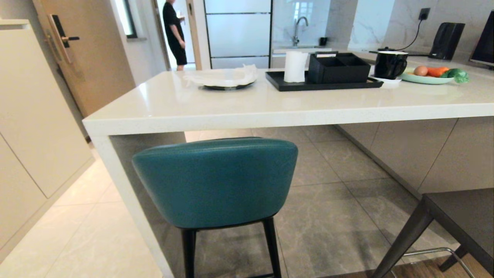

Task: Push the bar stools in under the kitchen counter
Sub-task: Pull the blue chair out from under the dining table

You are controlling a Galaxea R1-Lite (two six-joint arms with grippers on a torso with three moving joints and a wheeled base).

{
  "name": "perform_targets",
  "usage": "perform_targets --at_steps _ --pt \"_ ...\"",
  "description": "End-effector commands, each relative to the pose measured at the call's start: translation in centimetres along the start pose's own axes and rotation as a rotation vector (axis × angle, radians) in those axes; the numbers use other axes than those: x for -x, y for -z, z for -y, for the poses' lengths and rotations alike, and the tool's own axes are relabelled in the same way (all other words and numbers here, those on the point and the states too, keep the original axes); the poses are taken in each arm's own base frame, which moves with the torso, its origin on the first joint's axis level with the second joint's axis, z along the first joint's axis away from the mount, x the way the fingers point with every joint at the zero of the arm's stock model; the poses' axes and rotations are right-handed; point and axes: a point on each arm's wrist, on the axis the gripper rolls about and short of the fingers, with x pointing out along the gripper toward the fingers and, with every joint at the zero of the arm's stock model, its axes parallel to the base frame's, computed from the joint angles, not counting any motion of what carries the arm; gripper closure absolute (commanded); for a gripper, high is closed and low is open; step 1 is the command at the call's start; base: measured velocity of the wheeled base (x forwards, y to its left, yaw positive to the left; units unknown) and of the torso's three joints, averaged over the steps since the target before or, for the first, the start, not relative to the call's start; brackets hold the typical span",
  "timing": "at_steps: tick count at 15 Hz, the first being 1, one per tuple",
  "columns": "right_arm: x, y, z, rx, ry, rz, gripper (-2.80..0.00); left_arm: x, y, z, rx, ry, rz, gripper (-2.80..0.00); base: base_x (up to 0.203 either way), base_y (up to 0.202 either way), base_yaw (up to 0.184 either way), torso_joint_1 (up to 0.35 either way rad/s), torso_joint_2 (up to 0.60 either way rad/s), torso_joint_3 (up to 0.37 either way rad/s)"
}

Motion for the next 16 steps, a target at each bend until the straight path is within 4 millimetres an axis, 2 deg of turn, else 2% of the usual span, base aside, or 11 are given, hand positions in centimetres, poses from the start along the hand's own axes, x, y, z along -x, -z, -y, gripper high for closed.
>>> perform_targets --at_steps 1,7,8,9,11,12,14,16 --pt "0.0 0.0 0.0 0.0 -0.001 -0.002 0.0 0.0 0.0 0.0 0.001 -0.002 0.0 0.0 0.0 0.0 0.0 0.0 0.0 0.0" --pt "0.0 0.0 0.0 0.007 0.001 -0.001 0.0 0.0 0.0 0.0 -0.001 0.001 -0.003 0.0 0.0 0.0 0.0 0.0 0.0 0.0" --pt "0.2 -0.5 0.0 0.018 0.001 0.014 0.0 0.1 -0.2 0.0 -0.013 0.001 0.003 0.0 0.0 0.0 0.0 0.0 0.0 0.0" --pt "0.4 -1.9 0.0 0.024 -0.002 0.031 0.0 0.2 -1.2 0.0 -0.013 0.009 0.021 0.0 0.0 0.0 0.0 0.0 0.0 0.0" --pt "-0.3 -4.3 -0.1 0.019 -0.011 -0.04 0.0 -0.1 -4.6 0.0 0.03 0.024 0.008 0.0 0.0 0.0 0.0 0.0 0.0 0.0" --pt "-1.1 -5.3 -0.1 0.013 -0.014 -0.095 0.0 -1.1 -6.2 0.0 0.059 0.028 -0.041 0.0 0.0 0.0 0.0 0.0 0.0 0.0" --pt "-3.7 -6.8 -0.1 0.003 -0.017 -0.234 0.0 -4.8 -8.2 0.0 0.091 0.03 -0.179 0.0 0.0 0.0 0.0 0.0 0.0 0.0" --pt "-6.6 -7.5 -0.1 -0.005 -0.012 -0.345 0.0 -8.9 -8.5 0.1 0.097 0.034 -0.268 0.0 0.0 0.0 0.0 0.0 0.0 0.0"
